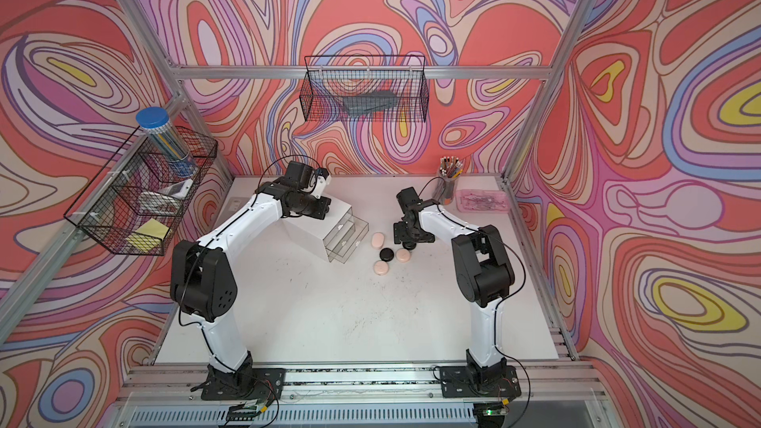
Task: Put the bluetooth earphones in the drawer according to color
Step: Pick up the Bluetooth earphone from the center of the board.
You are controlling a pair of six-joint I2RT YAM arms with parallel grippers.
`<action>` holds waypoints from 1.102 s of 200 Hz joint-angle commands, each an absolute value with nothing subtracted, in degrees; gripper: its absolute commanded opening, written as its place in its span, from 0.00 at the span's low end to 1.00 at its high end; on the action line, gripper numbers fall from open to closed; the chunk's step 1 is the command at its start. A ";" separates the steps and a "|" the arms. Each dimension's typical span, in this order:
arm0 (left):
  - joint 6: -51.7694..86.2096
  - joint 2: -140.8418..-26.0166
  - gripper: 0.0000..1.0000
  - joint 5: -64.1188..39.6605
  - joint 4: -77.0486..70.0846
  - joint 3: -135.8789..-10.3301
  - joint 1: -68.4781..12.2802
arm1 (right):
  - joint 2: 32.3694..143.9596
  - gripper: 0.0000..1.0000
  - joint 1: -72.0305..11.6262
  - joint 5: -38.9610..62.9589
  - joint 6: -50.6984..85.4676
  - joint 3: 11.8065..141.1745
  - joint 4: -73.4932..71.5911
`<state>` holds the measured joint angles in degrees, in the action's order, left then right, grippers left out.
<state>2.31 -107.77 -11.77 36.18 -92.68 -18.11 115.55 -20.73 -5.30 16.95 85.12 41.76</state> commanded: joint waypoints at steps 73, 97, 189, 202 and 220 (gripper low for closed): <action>1.58 -116.18 0.00 -10.88 51.03 -87.85 -19.59 | 121.76 0.81 -20.34 -3.57 17.01 88.97 41.52; 1.68 -116.32 0.00 -10.99 51.10 -87.98 -19.58 | 122.94 0.74 -20.39 -3.24 16.80 89.81 42.07; 1.48 -116.06 0.00 -10.98 51.34 -87.98 -19.60 | 122.37 0.66 -20.30 -3.81 16.28 89.30 44.06; 1.41 -116.02 0.00 -10.99 51.50 -87.98 -19.59 | 122.52 0.66 -20.17 -3.82 16.00 89.55 44.85; 1.43 -116.02 0.00 -10.90 51.42 -87.90 -19.59 | 122.19 0.66 -20.18 -3.55 15.80 89.32 45.13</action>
<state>1.91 -108.22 -11.16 36.69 -93.21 -18.35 121.73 -20.56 -3.60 16.36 89.30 42.35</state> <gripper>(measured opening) 0.055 0.658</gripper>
